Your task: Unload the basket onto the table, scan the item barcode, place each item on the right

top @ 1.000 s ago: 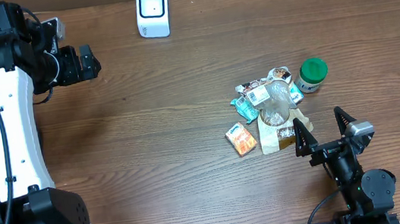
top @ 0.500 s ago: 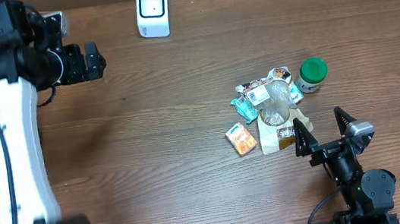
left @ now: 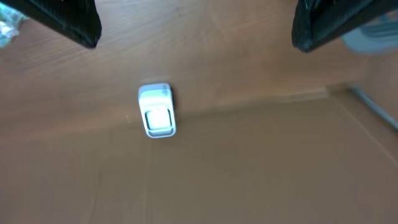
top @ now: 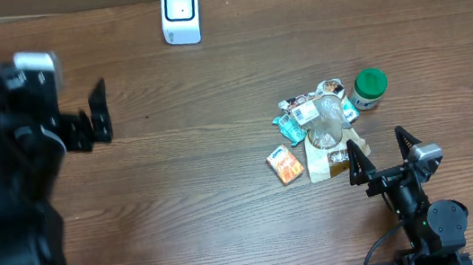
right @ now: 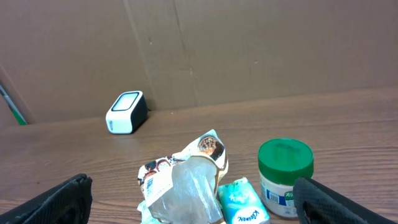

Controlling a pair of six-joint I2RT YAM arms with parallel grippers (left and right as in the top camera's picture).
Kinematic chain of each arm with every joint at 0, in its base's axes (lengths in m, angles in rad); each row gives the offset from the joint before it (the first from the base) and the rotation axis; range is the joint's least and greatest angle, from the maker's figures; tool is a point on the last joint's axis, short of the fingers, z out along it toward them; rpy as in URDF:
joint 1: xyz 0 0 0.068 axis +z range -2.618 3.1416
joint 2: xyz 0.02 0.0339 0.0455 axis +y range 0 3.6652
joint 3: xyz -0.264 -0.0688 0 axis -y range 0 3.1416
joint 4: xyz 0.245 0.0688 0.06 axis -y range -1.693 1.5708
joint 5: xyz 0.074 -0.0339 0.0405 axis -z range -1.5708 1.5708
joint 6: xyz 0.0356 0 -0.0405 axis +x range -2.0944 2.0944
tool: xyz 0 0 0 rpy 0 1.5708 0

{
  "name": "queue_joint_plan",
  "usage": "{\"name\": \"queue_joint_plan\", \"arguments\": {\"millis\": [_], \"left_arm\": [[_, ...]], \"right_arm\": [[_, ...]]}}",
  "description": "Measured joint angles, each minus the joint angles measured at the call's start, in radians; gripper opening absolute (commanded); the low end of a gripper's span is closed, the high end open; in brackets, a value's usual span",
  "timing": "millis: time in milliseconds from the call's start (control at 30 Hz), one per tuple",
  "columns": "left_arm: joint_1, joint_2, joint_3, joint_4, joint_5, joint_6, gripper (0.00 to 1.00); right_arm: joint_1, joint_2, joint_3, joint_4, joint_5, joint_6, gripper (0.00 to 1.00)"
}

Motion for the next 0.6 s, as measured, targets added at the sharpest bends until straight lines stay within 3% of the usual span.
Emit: {"name": "queue_joint_plan", "arguments": {"millis": [200, 600], "left_arm": [[0.000, -0.303, -0.418, 0.349, -0.024, 0.029, 1.00], [0.000, -0.721, -1.043, 0.765, -0.050, 0.032, 1.00]], "right_arm": [[0.000, 0.000, 0.000, 0.000, 0.000, 0.000, 1.00], [0.000, 0.000, 0.000, 0.000, 0.000, 0.000, 1.00]]}}
